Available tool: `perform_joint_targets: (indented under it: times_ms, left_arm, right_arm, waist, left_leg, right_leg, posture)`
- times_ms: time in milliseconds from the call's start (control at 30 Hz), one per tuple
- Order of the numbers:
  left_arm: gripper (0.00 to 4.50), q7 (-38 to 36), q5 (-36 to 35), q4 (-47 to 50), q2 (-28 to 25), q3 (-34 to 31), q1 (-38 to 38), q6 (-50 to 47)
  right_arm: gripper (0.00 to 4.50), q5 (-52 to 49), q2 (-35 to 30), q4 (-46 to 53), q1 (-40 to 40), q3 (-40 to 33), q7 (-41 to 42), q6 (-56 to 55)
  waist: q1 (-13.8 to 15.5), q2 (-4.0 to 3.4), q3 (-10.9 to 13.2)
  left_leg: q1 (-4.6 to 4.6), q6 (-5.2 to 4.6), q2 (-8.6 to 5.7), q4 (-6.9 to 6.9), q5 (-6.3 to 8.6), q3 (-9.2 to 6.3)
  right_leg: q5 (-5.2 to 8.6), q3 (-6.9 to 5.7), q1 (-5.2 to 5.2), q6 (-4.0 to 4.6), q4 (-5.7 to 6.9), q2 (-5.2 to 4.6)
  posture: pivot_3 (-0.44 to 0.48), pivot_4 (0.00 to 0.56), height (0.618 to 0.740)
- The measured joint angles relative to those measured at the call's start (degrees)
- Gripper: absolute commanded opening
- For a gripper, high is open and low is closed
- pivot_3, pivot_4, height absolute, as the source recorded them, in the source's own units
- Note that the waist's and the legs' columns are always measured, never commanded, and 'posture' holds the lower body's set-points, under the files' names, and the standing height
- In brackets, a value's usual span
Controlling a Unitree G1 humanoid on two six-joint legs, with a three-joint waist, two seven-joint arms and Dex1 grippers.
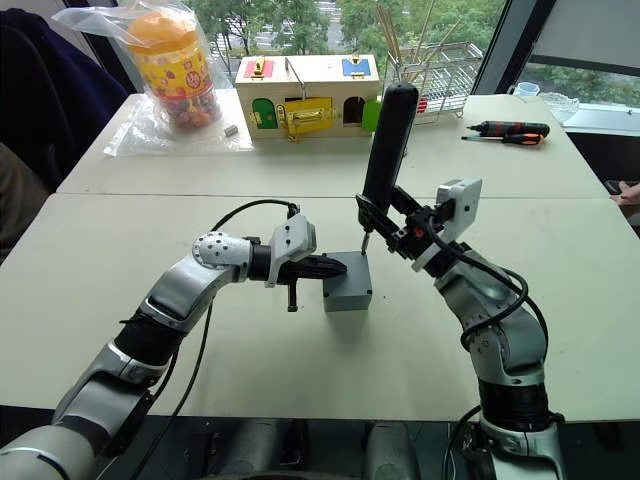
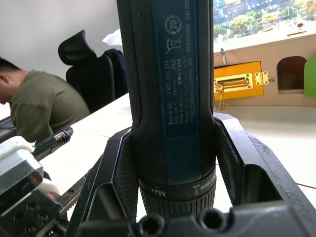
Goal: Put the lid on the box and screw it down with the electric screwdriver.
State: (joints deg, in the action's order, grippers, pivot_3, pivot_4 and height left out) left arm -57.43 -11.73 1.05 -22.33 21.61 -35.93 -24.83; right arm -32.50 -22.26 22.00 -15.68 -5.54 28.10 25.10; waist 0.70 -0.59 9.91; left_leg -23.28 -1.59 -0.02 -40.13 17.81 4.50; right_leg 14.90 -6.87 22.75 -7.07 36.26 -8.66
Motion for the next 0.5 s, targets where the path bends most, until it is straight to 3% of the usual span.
perform_joint_targets:
  times_ms: [267,500]
  left_arm:
    - [0.0,-0.04,0.36,-0.12,-0.04,0.15,0.97,-0.08]
    - [0.0,-0.17,0.67,-0.18,-0.04,0.15,1.39,-0.15]
  right_arm:
    - [1.78,1.43,0.79,0.3,3.77,0.63,0.53,-2.94]
    - [1.78,2.33,1.17,0.1,4.23,0.88,0.71,-3.43]
  waist:
    - [-0.07,0.55,-0.84]
    - [-0.08,0.56,-1.22]
  left_leg:
    - [0.37,-0.04,0.04,0.08,0.04,-0.03]
    - [0.55,-0.08,0.06,0.11,0.08,-0.02]
  right_leg:
    - [0.01,-0.01,-0.37,0.02,-0.14,0.01]
    - [0.02,0.02,-0.49,0.03,-0.17,0.01]
  posture:
    - [0.0,0.15,0.705]
    - [0.0,0.15,0.705]
